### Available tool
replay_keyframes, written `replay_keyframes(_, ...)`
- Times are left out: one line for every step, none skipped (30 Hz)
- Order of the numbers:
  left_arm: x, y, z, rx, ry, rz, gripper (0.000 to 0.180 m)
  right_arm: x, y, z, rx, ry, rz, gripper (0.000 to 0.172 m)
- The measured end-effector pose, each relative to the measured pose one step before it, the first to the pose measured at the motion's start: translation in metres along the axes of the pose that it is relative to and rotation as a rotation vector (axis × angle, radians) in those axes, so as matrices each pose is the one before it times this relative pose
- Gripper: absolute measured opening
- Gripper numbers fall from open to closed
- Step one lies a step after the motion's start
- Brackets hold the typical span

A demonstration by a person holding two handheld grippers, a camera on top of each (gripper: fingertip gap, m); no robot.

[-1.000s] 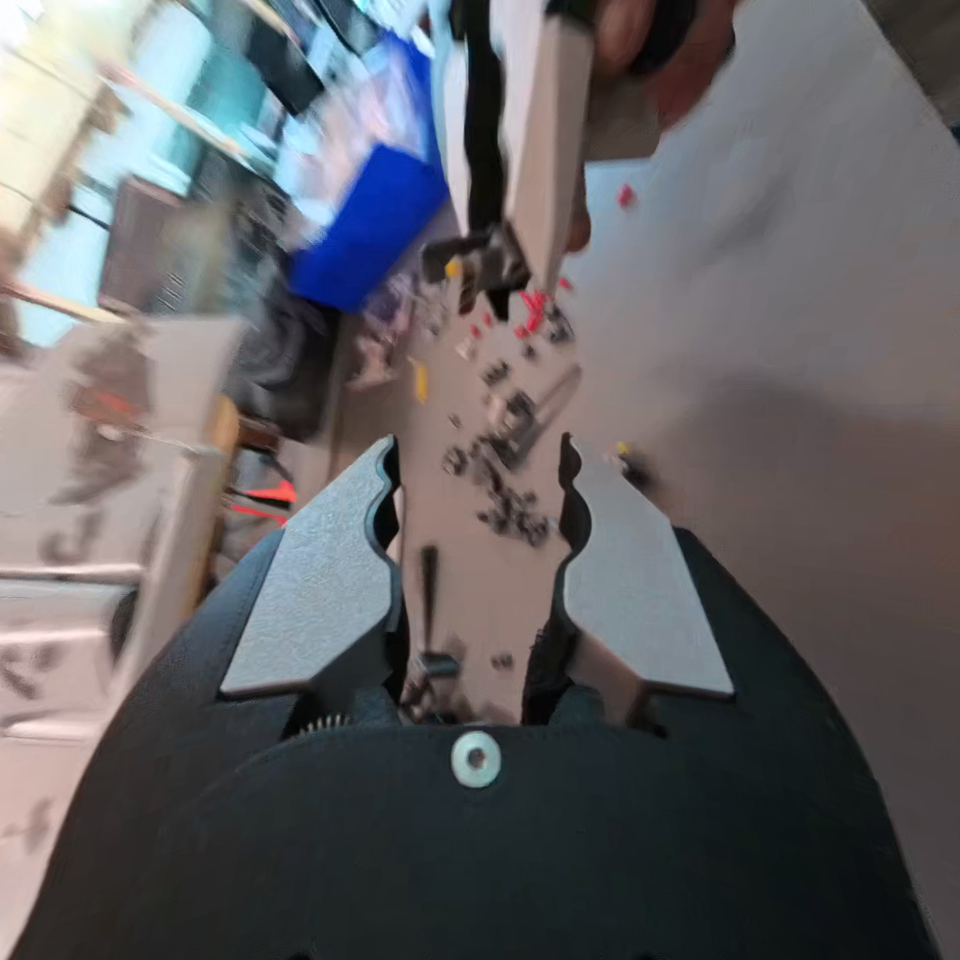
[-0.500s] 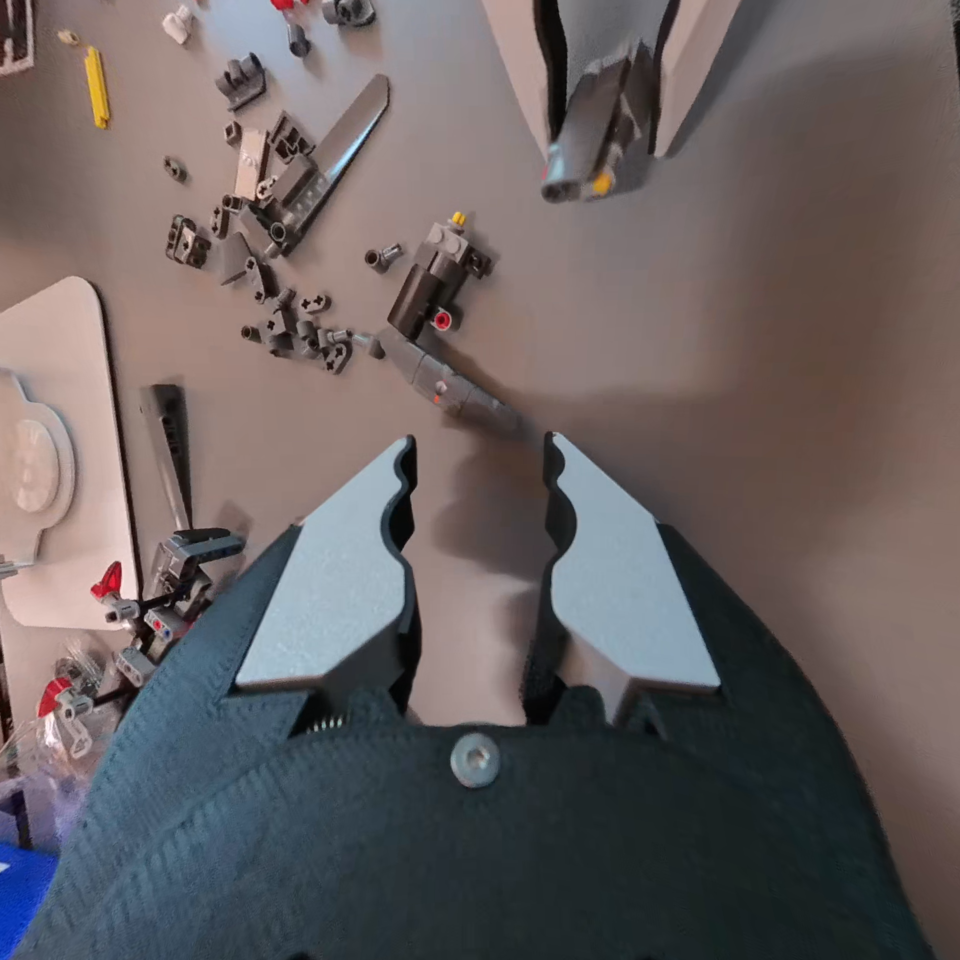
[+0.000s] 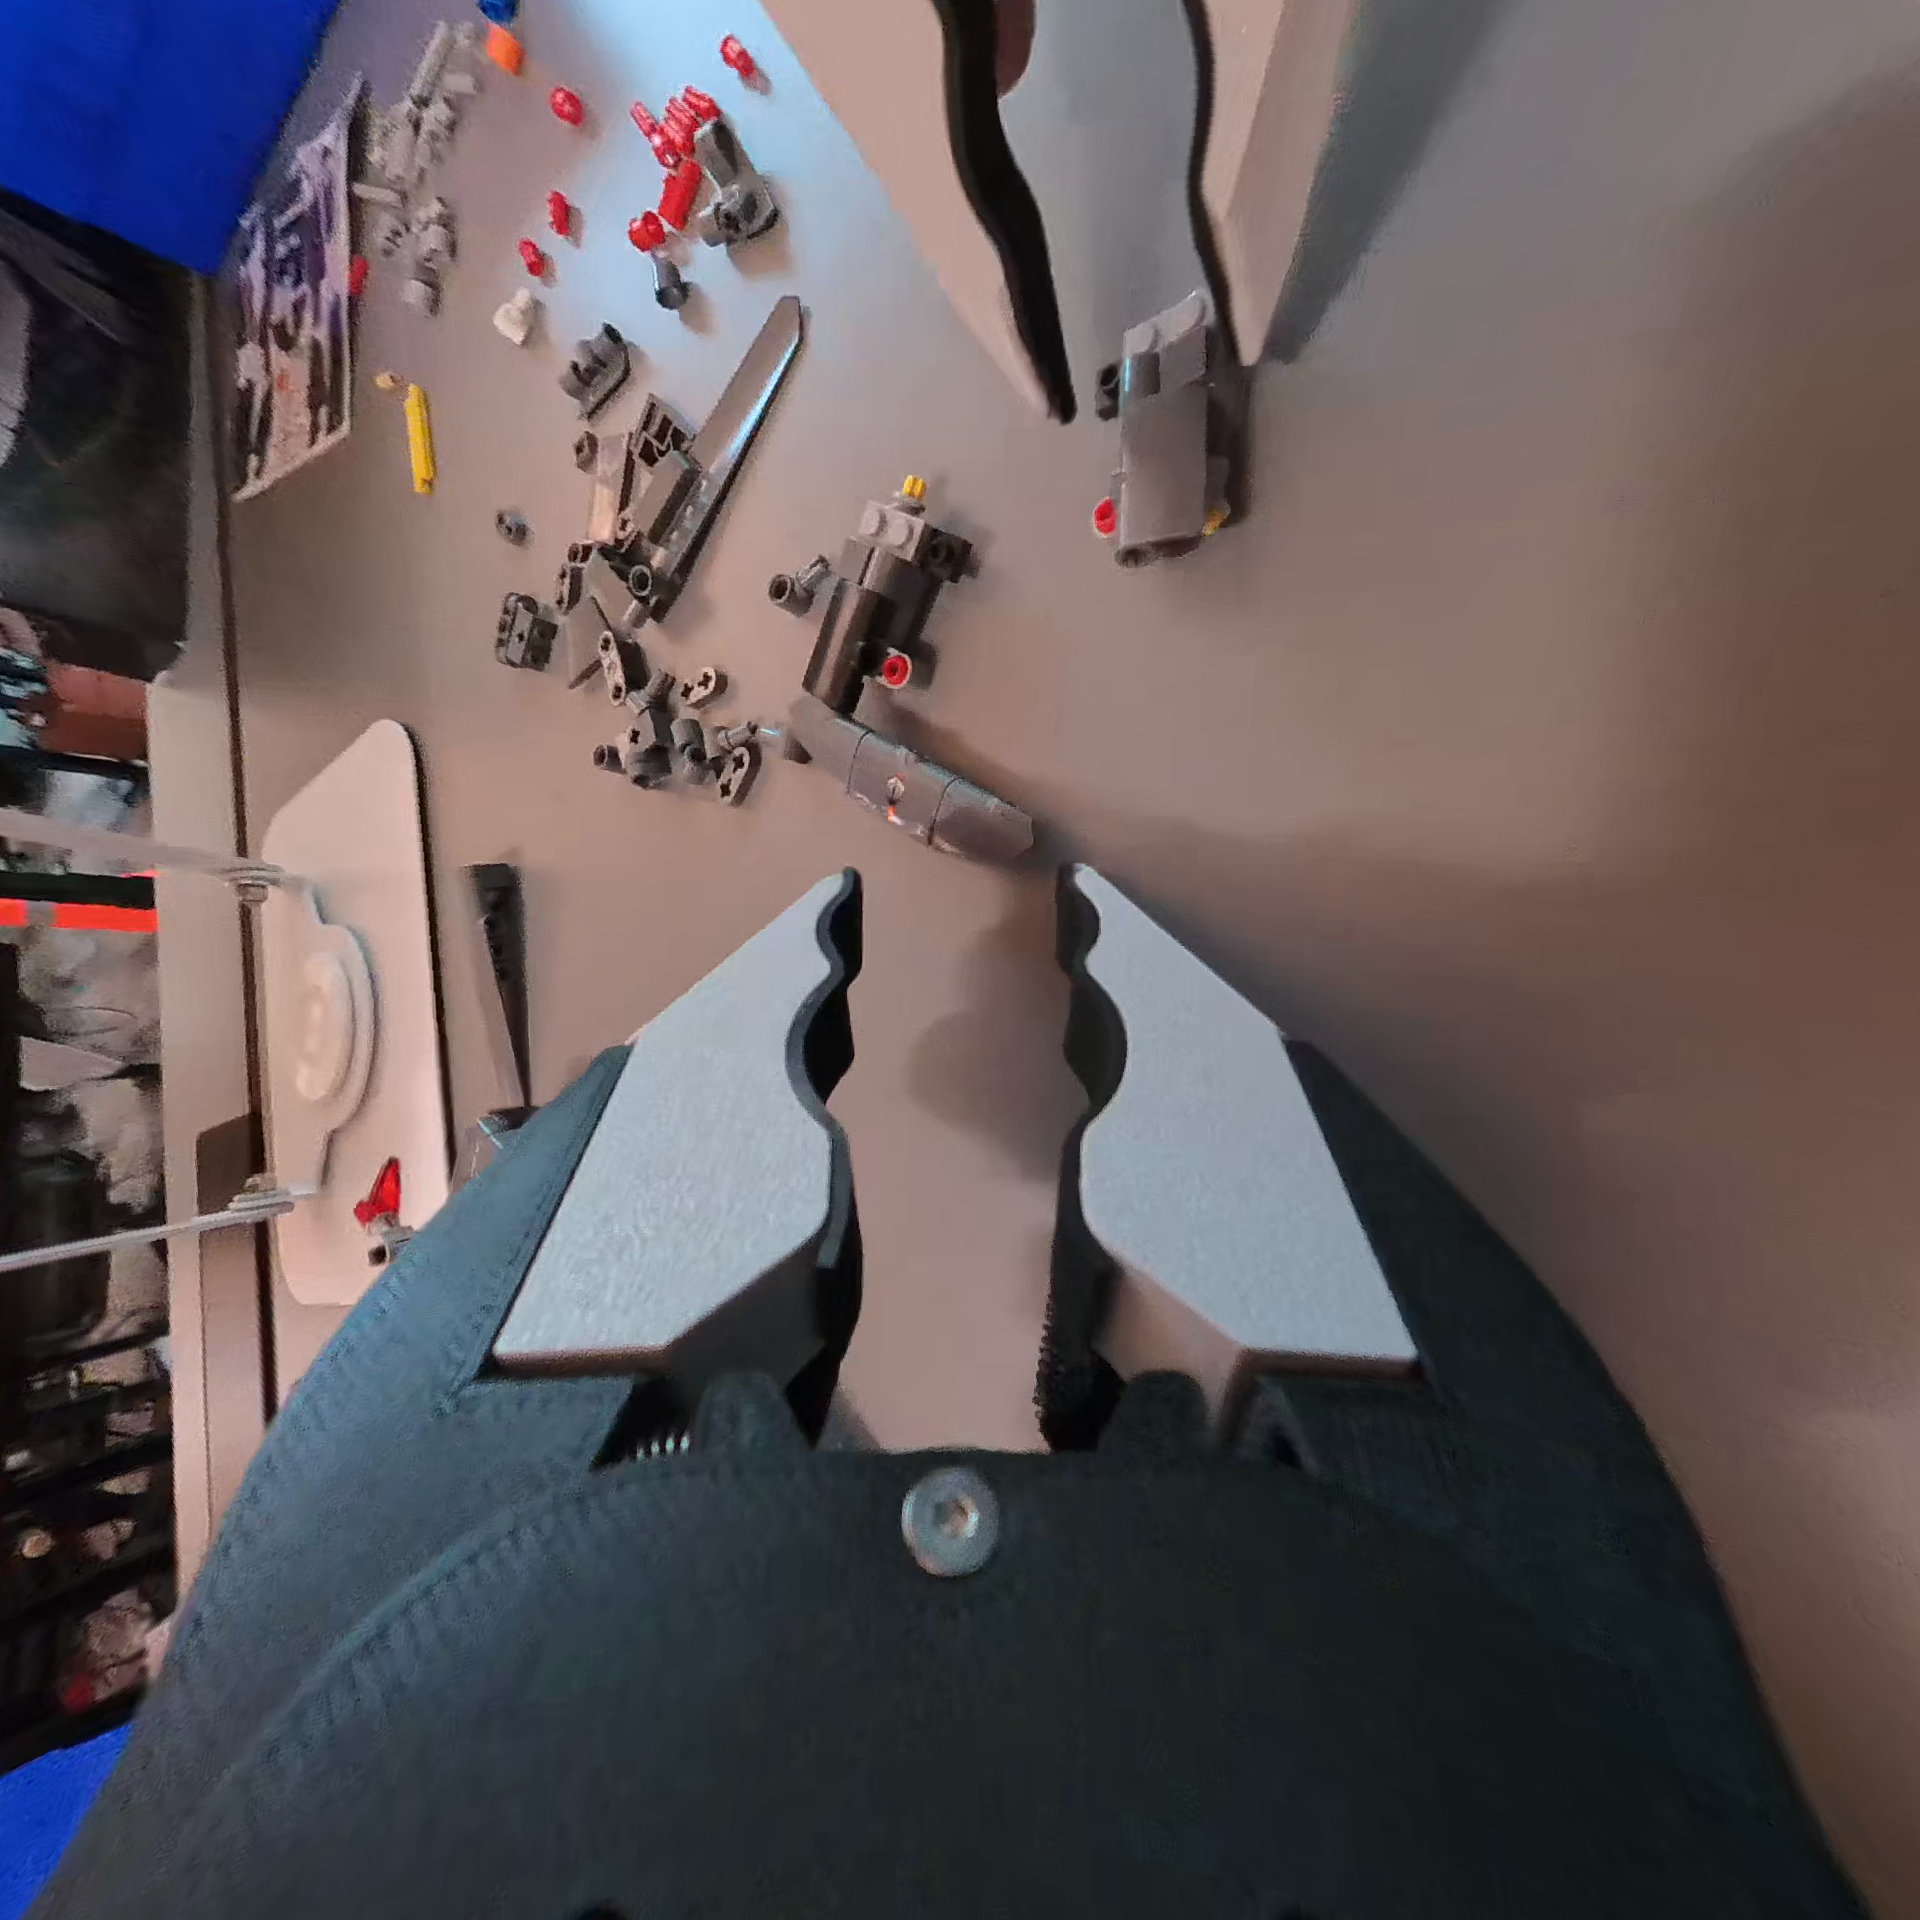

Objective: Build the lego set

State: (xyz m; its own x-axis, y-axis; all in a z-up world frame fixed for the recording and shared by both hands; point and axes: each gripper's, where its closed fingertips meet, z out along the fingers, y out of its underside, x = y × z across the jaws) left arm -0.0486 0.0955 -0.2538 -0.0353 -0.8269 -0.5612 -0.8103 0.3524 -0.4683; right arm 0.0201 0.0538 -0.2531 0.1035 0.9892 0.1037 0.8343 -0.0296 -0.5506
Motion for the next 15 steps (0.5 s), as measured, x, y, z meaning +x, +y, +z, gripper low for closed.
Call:
replay_keyframes(0.00082, -0.00012, 0.00059, 0.0086, -0.0094, 0.0126, 0.032, 0.0002, -0.00005, 0.00087, 0.0076, 0.0033, 0.0093, 0.02)
replay_keyframes(-0.00137, -0.00064, -0.00005, 0.0099, -0.0248, 0.0242, 0.033, 0.00066, -0.00009, 0.00164, 0.0067, 0.0063, 0.0085, 0.017)
replay_keyframes(-0.00245, 0.00059, 0.00012, 0.0014, -0.0371, 0.0405, 0.033, -0.00008, -0.00026, 0.002, 0.0064, 0.0052, 0.0027, 0.015)
replay_keyframes(0.00011, 0.00191, 0.00066, -0.0078, -0.0224, 0.0398, 0.028, -0.00056, -0.00106, 0.00211, 0.0105, 0.0056, 0.0003, 0.014)
replay_keyframes(-0.00091, 0.0001, 0.00025, 0.002, -0.0262, 0.0285, 0.027, -0.00101, -0.00196, 0.00158, 0.0133, 0.0026, 0.0035, 0.014)
replay_keyframes(-0.00009, -0.00095, 0.00031, 0.0097, -0.0204, 0.0221, 0.026, -0.00114, -0.00183, 0.00097, 0.0109, 0.0002, 0.0029, 0.014)
replay_keyframes(0.00182, -0.00071, 0.00043, 0.0083, -0.0073, 0.017, 0.023, -0.00028, -0.00129, 0.00064, 0.0076, 0.003, 0.0038, 0.014)
replay_keyframes(-0.00014, -0.00167, 0.00037, 0.0132, -0.0222, 0.0202, 0.022, 0.00114, -0.00103, 0.00086, 0.0069, 0.0082, 0.0079, 0.014)
replay_keyframes(0.00017, -0.002, 0.00018, 0.0144, -0.0216, 0.0229, 0.022, 0.00136, -0.00104, 0.00089, 0.0068, 0.0085, 0.0081, 0.014)
replay_keyframes(0.00042, -0.0016, -0.00012, 0.0098, -0.016, 0.0135, 0.022, 0.00137, -0.00086, 0.00068, 0.0062, 0.0078, 0.0084, 0.014)
replay_keyframes(-0.00081, -0.00214, -0.00062, 0.0133, -0.0177, 0.0066, 0.025, 0.00152, -0.00121, 0.00055, 0.0073, 0.0086, 0.0099, 0.014)
replay_keyframes(-0.00148, -0.0019, -0.00073, 0.0137, -0.0204, 0.009, 0.025, 0.00058, -0.00091, 0.0009, 0.0057, 0.0019, 0.0099, 0.014)
replay_keyframes(0.00062, -0.00031, 0.00004, 0.0021, -0.007, 0.015, 0.023, 0.00051, -0.00097, 0.00094, 0.0065, 0.0, 0.0102, 0.014)
replay_keyframes(-0.00046, -0.00025, 0.00044, -0.0004, -0.0143, 0.0158, 0.022, 0.00159, -0.00124, 0.00103, 0.0085, 0.0047, 0.0149, 0.014)
replay_keyframes(-0.0013, -0.00108, 0.00048, 0.0034, -0.0226, 0.0208, 0.02, 0.00239, -0.00114, 0.00099, 0.0092, 0.0062, 0.0172, 0.013)
